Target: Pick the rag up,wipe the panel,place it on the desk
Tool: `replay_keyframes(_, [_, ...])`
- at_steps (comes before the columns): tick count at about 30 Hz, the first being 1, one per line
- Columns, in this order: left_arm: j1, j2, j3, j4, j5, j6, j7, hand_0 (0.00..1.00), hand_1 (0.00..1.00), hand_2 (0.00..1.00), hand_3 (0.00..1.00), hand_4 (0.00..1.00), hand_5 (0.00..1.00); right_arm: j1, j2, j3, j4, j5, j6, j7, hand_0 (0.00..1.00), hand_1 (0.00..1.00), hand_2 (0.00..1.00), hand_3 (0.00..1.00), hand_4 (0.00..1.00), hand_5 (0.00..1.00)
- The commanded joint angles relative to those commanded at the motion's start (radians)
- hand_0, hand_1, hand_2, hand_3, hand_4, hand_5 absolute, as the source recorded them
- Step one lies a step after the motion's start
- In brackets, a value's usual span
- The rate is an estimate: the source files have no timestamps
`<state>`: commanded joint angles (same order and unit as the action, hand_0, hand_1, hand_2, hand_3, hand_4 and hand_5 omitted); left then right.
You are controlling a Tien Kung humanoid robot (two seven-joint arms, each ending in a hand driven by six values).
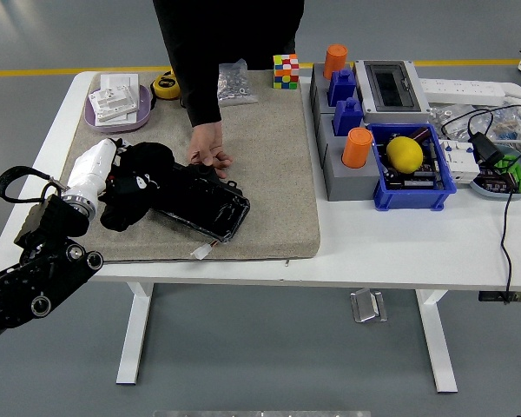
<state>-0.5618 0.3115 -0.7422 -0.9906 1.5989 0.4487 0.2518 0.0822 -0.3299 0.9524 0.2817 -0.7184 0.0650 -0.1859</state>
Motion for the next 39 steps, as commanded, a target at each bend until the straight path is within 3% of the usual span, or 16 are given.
replay_keyframes(13, [-0.008,-0.002,0.118,-0.100,-0.019,-0.018,0.021,0.222,0.258,0.513,0.405,0.291,0.002,0.001,-0.003,0.005,0.000,-0.003,0.001,0.001,0.714,0.591,0.657,0.581,0.995,0.534])
replay_keyframes(22, [-0.026,0.021,0.212,-0.191,-0.017,-0.030,0.039,0.222,0.255,0.513,0.406,0.292,0.002,0.003,-0.006,0.006,-0.001,-0.003,0.002,0.001,0.715,0.591,0.657,0.581,0.996,0.534])
replay_keyframes(39, [-0.041,0.002,0.256,-0.251,-0.010,-0.037,0.055,0.221,0.254,0.514,0.408,0.297,0.002,0.004,-0.008,0.006,0.001,-0.003,0.002,0.003,0.714,0.591,0.657,0.581,0.998,0.540])
